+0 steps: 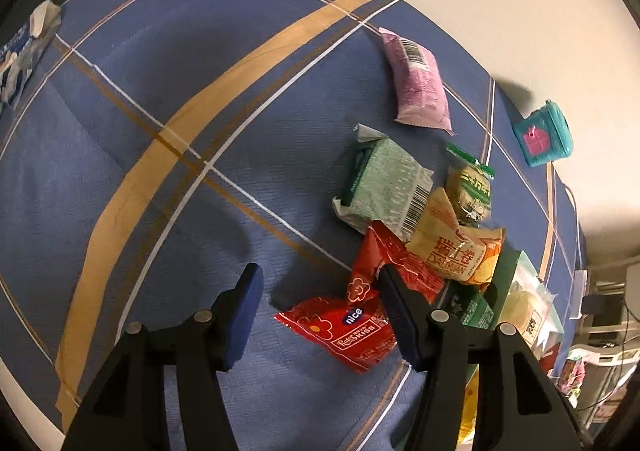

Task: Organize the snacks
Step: 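Lower the left tool onto the red Nice biscuit packet while the right tool reaches the green packet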

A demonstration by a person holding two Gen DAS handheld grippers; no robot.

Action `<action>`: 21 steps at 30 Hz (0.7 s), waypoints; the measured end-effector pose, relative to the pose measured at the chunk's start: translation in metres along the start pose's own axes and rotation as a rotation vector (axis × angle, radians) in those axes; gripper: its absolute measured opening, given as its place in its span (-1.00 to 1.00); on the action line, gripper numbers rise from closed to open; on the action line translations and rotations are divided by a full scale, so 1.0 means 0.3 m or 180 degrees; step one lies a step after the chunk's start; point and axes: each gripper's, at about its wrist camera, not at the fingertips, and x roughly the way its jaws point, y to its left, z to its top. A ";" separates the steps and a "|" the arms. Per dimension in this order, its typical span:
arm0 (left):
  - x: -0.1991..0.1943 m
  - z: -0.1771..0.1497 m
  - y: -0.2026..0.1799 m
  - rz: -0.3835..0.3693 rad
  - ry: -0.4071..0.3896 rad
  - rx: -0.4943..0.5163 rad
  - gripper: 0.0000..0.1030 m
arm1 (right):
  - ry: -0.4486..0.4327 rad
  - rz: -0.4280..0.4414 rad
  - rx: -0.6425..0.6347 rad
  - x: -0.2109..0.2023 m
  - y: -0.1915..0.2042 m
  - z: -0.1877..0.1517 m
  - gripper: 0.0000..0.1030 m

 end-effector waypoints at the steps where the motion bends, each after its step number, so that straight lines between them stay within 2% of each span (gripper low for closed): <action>1: -0.001 0.002 0.005 -0.0007 0.0007 -0.0003 0.19 | 0.0010 0.0015 -0.0012 0.008 0.001 -0.002 0.51; 10: -0.006 0.019 0.040 -0.0069 0.0057 -0.0043 0.19 | 0.0129 0.0146 -0.0117 0.065 0.045 -0.017 0.31; 21: -0.034 0.040 0.058 -0.0056 0.0009 -0.0027 0.19 | 0.0232 0.0133 -0.0105 0.116 0.036 -0.024 0.30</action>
